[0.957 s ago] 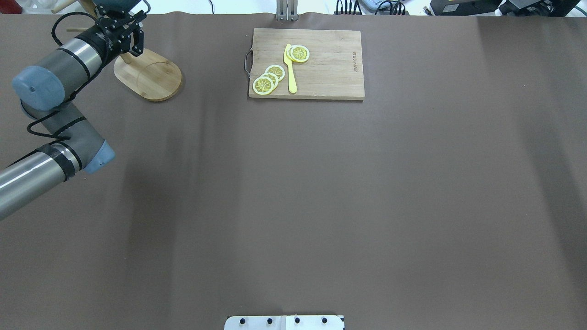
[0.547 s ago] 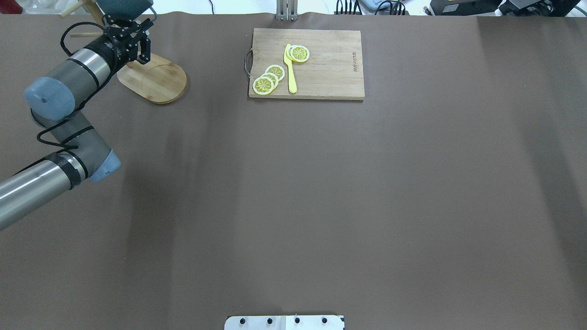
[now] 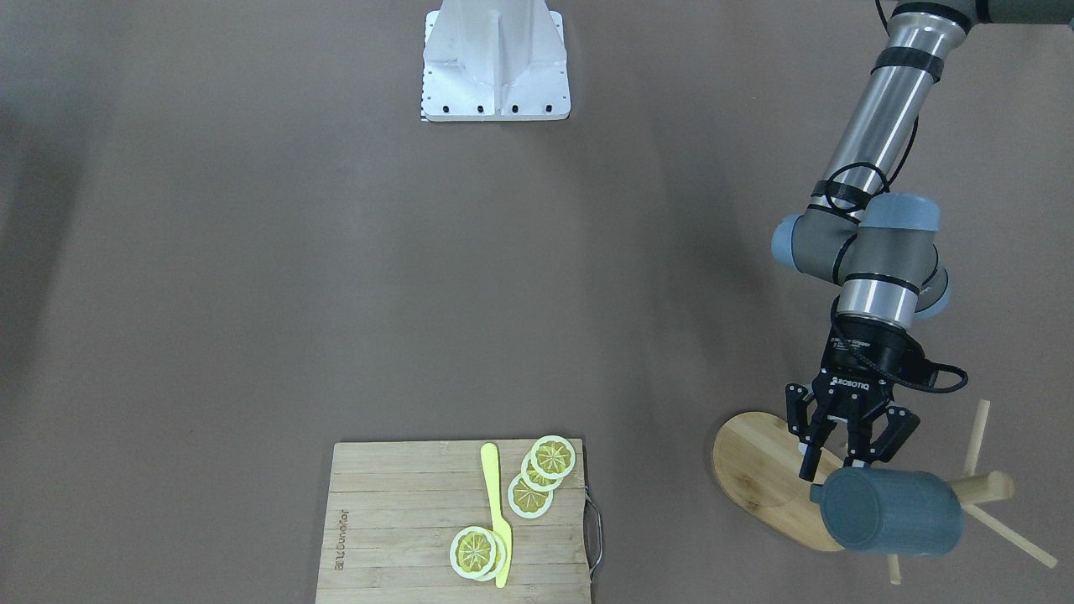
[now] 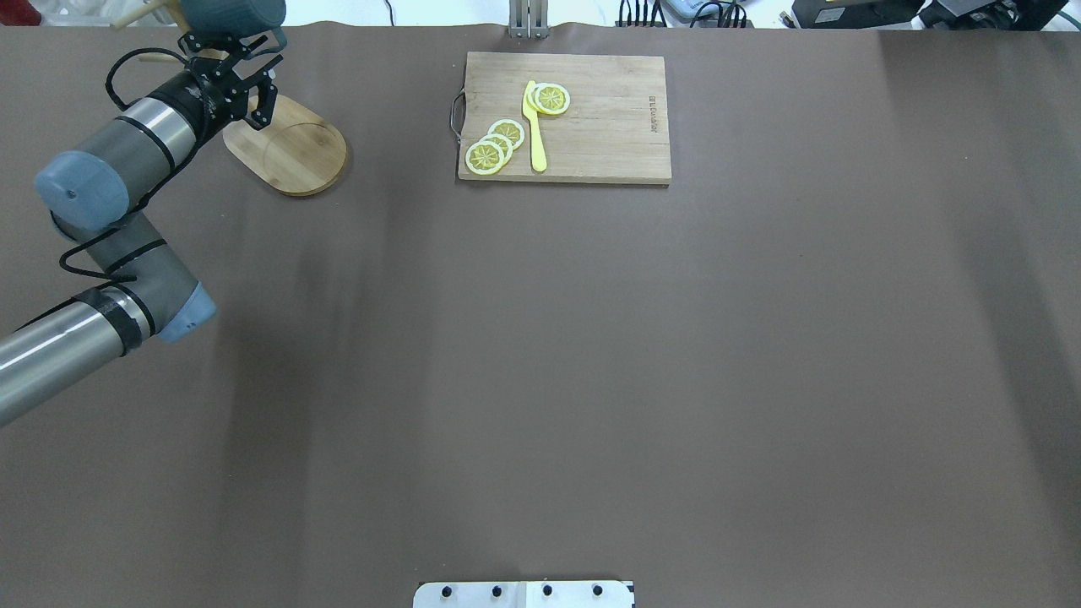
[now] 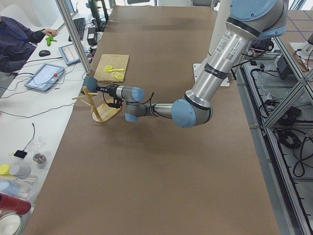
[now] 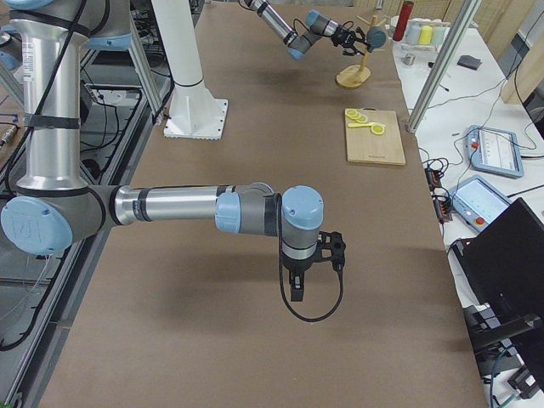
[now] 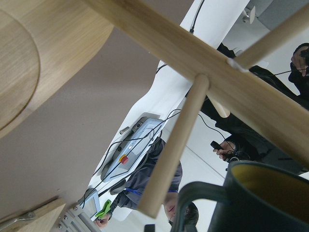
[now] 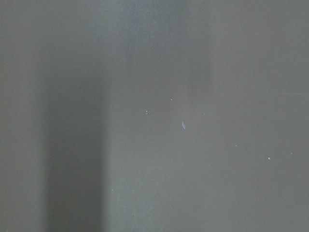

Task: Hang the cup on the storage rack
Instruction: 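Hook the mug handle over a stand peg with the left gripper, then open the left gripper and pull it back from the stand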

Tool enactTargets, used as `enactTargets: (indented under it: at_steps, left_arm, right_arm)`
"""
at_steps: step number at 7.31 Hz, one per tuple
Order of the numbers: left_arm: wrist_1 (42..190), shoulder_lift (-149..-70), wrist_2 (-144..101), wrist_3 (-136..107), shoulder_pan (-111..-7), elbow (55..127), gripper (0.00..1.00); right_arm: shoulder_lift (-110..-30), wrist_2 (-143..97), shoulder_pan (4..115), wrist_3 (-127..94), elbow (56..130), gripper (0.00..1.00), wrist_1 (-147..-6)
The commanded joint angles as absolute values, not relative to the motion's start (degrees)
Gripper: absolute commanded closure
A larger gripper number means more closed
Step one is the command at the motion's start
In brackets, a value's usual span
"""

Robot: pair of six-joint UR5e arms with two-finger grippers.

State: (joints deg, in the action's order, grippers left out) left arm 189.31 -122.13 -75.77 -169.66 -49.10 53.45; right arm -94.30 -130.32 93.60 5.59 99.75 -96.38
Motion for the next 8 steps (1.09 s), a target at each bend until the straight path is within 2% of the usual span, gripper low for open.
enactTargets:
  at_steps: [1, 3, 8]
  left_arm:
    - [189.4, -121.21, -76.64, -169.19, -49.22, 55.19, 0.01]
    - [189.4, -118.23, -77.17, -166.57, -49.05, 59.39, 0.01]
    - [191.68, -114.63, -77.43, -164.27, -48.78, 64.67, 0.01]
  right_arm:
    - [-94.31, -130.34, 93.6, 5.62, 99.67, 0.0, -96.33]
    - [-94.39, -130.43, 93.6, 5.63, 99.67, 0.0, -96.42]
    - [-94.66, -130.34, 93.6, 5.63, 99.67, 0.0, -96.42]
